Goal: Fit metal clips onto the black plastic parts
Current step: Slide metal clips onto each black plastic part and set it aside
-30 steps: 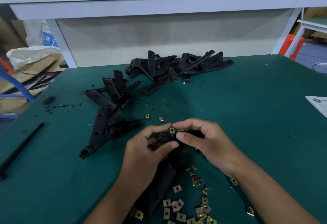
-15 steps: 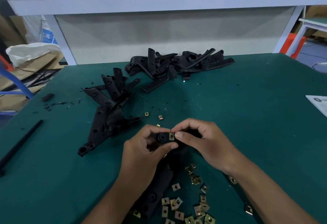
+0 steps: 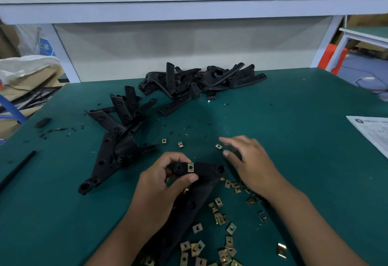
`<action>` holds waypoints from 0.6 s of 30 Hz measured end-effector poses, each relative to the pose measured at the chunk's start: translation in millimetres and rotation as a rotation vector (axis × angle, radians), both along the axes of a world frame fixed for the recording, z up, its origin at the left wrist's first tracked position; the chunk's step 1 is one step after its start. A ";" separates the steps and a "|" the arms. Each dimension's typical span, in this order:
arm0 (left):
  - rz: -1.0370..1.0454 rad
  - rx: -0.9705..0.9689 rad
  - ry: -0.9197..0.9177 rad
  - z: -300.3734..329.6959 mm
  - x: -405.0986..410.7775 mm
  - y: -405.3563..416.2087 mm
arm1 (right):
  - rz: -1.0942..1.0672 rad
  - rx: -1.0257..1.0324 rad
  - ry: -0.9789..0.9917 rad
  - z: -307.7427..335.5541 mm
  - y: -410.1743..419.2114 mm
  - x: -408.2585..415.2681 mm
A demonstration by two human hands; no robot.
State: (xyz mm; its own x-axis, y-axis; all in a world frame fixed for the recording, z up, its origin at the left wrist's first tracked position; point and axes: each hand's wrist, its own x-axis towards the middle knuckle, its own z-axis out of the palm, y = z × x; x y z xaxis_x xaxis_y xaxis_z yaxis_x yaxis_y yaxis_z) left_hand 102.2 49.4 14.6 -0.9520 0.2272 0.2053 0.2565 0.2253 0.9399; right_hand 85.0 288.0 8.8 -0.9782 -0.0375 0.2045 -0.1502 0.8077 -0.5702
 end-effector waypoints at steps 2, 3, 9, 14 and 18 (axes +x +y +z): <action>0.013 0.014 -0.016 0.4 -0.6 0.1 | 0.063 0.123 0.000 -2.4 -1.5 -0.9; 0.015 0.037 -0.041 0.4 -0.8 0.4 | 0.077 0.179 -0.004 -2.9 -1.7 -1.4; -0.014 0.151 -0.163 3.6 2.0 6.0 | 0.021 0.122 0.074 -2.8 -6.5 0.4; -0.046 0.187 -0.171 5.7 3.3 6.6 | 0.009 -0.180 0.110 6.5 -10.3 1.2; -0.059 0.282 -0.242 9.8 5.0 8.0 | 0.061 -0.719 0.000 19.2 -14.8 1.6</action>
